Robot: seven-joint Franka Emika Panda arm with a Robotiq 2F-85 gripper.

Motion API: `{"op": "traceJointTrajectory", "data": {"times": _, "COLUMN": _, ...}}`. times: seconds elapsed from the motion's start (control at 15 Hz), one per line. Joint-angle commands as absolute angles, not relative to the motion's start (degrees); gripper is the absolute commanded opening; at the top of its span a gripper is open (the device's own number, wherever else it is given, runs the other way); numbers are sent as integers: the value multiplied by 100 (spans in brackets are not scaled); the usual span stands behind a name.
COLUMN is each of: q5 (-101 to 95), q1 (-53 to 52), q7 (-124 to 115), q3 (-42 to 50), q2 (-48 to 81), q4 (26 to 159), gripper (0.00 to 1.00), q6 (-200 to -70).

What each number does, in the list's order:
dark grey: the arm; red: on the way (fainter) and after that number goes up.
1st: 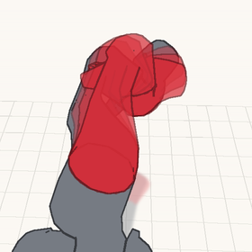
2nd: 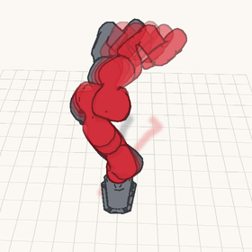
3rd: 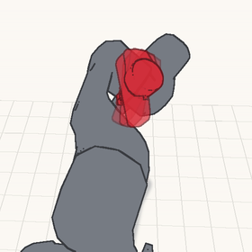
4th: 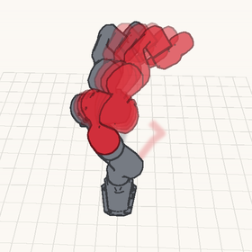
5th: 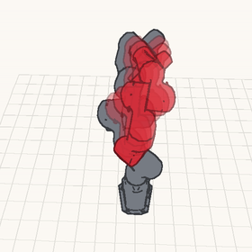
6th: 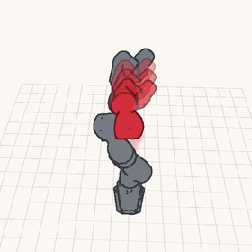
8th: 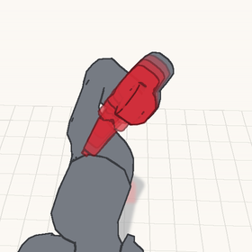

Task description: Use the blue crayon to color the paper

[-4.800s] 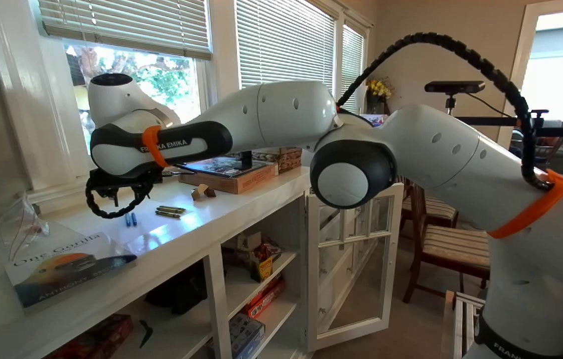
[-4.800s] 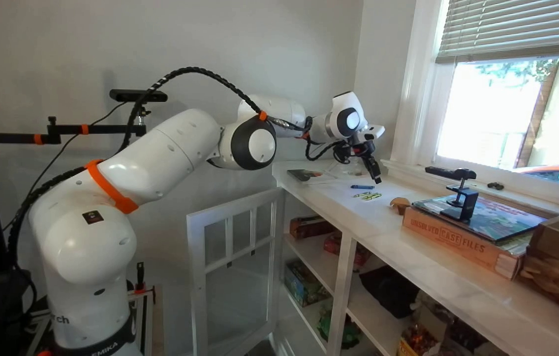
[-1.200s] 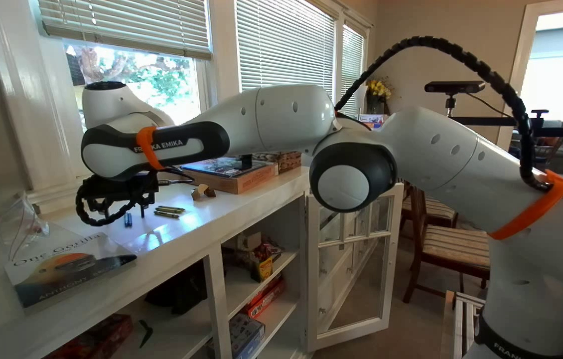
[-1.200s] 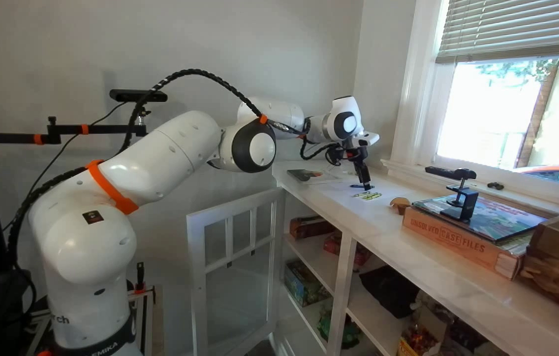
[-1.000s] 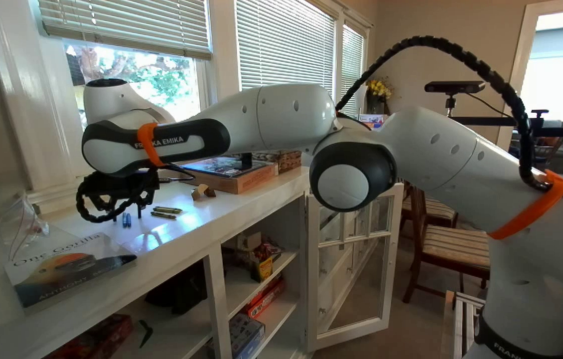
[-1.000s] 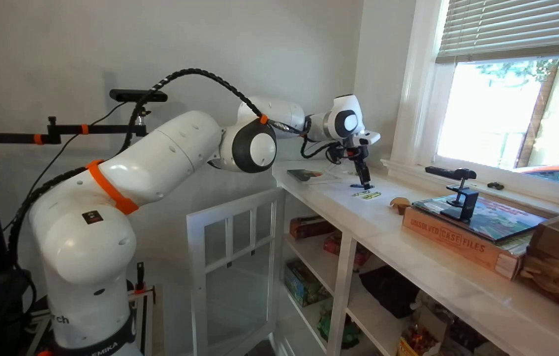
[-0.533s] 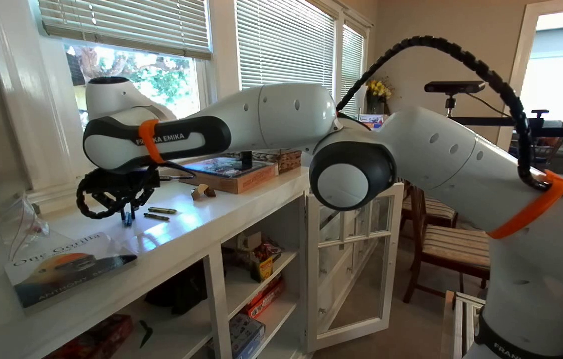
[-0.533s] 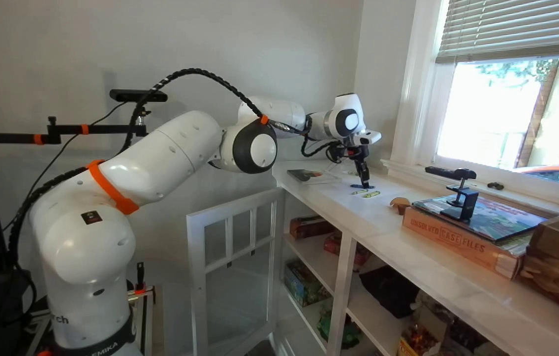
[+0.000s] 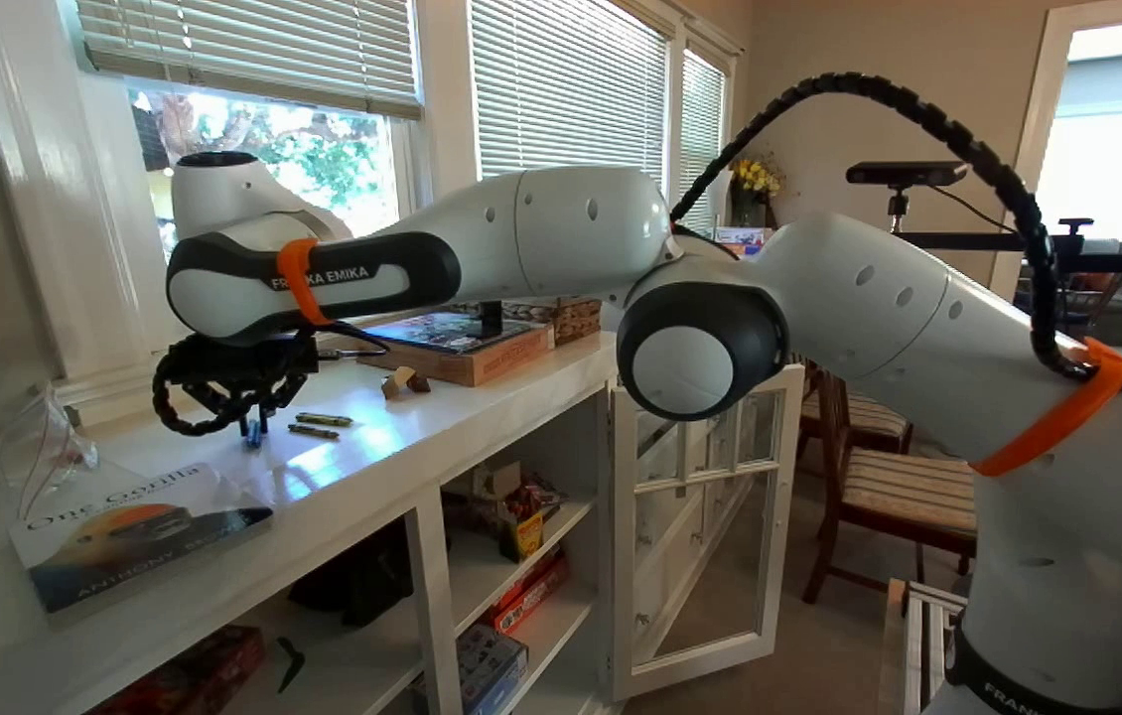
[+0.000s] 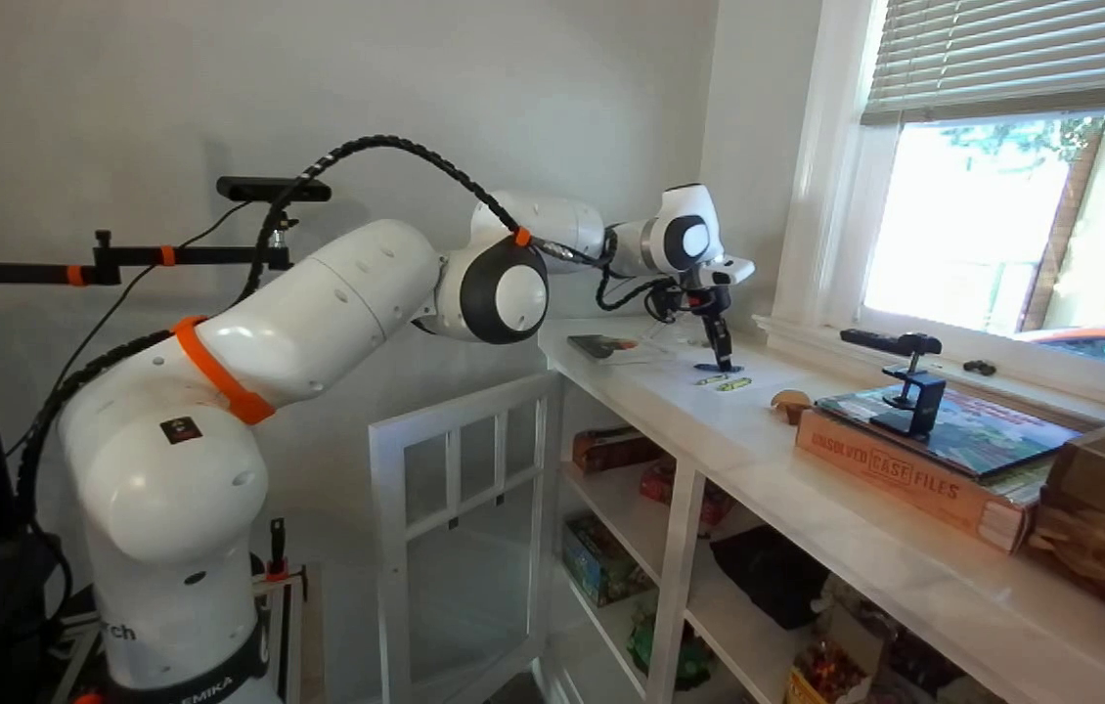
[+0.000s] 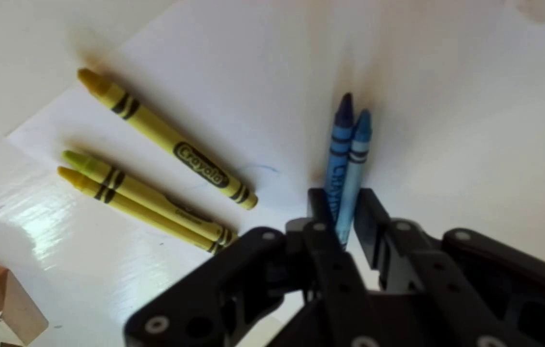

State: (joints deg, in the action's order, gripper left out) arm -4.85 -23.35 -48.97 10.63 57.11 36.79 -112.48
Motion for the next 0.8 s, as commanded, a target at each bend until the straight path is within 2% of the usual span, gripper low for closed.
{"op": "traceJointTrajectory", "data": {"times": 0.0, "q5": -690, "q1": -2436, "q7": -5163, "q3": 1261, "q2": 5906, "q4": 3452, "gripper": 5, "q6": -11567}}
{"op": "traceJointTrajectory", "data": {"times": 0.73, "q5": -1680, "q1": -2876, "q7": -5938, "q3": 2268, "q2": 6089, "q4": 3612, "gripper": 5, "q6": -13071}}
